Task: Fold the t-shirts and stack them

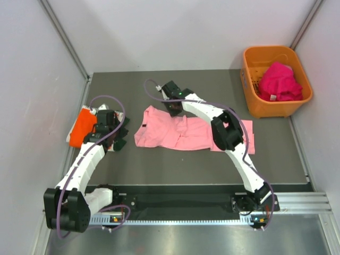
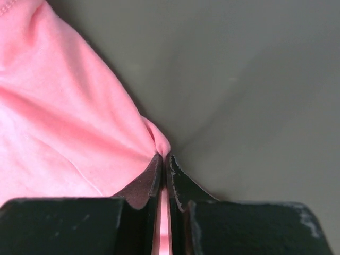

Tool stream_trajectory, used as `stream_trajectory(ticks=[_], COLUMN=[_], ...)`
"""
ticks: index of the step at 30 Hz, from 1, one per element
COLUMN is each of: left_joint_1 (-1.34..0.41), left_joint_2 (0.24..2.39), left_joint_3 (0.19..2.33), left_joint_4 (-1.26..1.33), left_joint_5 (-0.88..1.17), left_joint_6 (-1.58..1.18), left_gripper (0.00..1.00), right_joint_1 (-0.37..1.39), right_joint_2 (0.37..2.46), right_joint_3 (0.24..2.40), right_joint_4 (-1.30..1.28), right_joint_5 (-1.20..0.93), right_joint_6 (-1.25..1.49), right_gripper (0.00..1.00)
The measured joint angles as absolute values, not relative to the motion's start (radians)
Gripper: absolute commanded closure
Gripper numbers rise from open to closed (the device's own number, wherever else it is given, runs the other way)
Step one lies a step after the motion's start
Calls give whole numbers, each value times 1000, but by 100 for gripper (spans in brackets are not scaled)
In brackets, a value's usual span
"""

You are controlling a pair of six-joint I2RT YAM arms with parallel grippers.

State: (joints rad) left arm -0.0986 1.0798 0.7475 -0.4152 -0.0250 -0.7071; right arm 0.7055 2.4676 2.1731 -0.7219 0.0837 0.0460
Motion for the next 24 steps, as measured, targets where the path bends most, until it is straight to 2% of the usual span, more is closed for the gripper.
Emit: stream_trajectory(ticks=[7,8,10,11,12,16,18,21,24], left_joint_1=[-99,-99,-99,-99,-99,-99,-100,-112,-154], left_joint_2=[1083,1087,1100,1107,1120,1182,1223,1274,1327], left_joint_3=[744,742,739,738,736,733,733,732,732], left_joint_4=[-411,-410,-404,-400,-393,-350,-323,-278,-228], left_joint_5=[-24,-23,-19,-15,-2,60,100,147,173], left_joint_6=[-703,-703,-703,-702,-700,-700,-703,-711,-738], left_gripper=[92,92,92,92,92,90,80,54,41], right_joint_1=[537,506,455,432,411,352,352,368,379], right_joint_2=[2466,2466,2466,2466,2466,2458,2427,2313,2174], right_joint_3=[2182,2187,2202,2210,2217,2206,2149,1971,1816], right_joint_4=[-733,-739,-750,-751,-748,-737,-714,-653,-606], right_joint_5=[31,30,29,29,28,30,28,19,9], right_joint_6=[110,120,145,154,163,159,159,159,157], right_gripper=[99,90,64,40,34,30,28,24,22])
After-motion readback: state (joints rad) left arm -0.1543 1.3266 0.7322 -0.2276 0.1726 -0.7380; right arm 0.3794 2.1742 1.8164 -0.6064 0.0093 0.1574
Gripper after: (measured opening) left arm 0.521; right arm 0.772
